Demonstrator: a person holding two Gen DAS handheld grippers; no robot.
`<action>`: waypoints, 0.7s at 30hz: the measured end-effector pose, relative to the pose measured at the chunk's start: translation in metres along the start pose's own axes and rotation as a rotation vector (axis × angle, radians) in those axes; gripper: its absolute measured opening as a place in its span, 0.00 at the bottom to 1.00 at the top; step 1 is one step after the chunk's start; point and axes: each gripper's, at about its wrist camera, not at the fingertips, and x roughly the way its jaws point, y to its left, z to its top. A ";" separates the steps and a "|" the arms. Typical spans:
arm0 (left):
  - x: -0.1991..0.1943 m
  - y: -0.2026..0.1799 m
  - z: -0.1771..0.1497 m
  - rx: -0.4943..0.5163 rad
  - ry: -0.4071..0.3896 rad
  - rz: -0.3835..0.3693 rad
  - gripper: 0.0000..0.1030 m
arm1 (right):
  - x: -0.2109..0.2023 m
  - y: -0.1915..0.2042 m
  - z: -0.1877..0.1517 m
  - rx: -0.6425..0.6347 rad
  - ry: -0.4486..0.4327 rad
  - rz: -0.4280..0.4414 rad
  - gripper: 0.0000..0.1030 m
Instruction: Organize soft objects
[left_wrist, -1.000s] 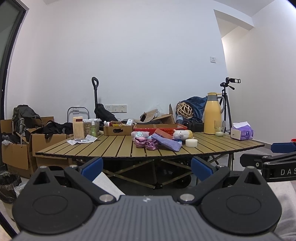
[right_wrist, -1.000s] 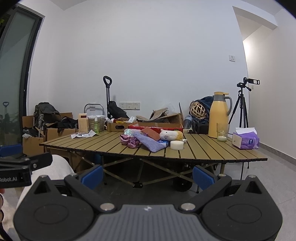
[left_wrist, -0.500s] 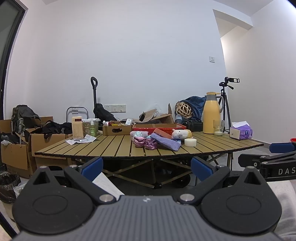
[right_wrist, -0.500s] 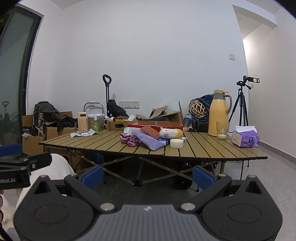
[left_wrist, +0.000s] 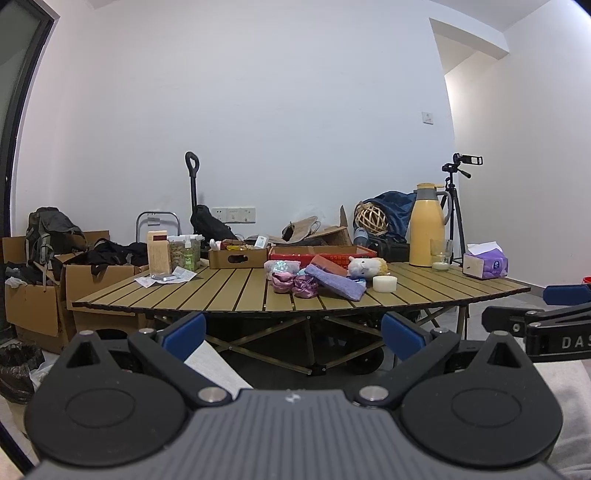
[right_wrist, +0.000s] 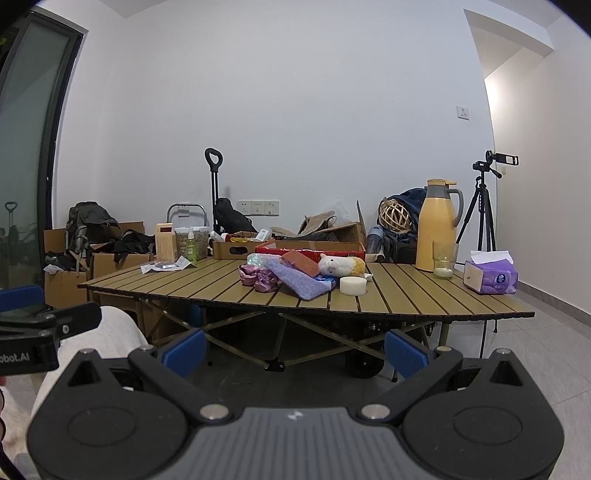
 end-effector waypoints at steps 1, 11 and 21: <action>0.001 -0.001 0.000 0.001 0.001 -0.002 1.00 | -0.001 0.000 0.000 0.000 -0.002 -0.001 1.00; 0.002 -0.002 0.000 0.004 0.001 -0.005 1.00 | 0.000 -0.002 0.001 0.005 -0.008 -0.012 1.00; 0.003 -0.001 0.000 0.005 0.000 -0.006 1.00 | 0.003 -0.003 0.002 0.005 -0.010 -0.014 1.00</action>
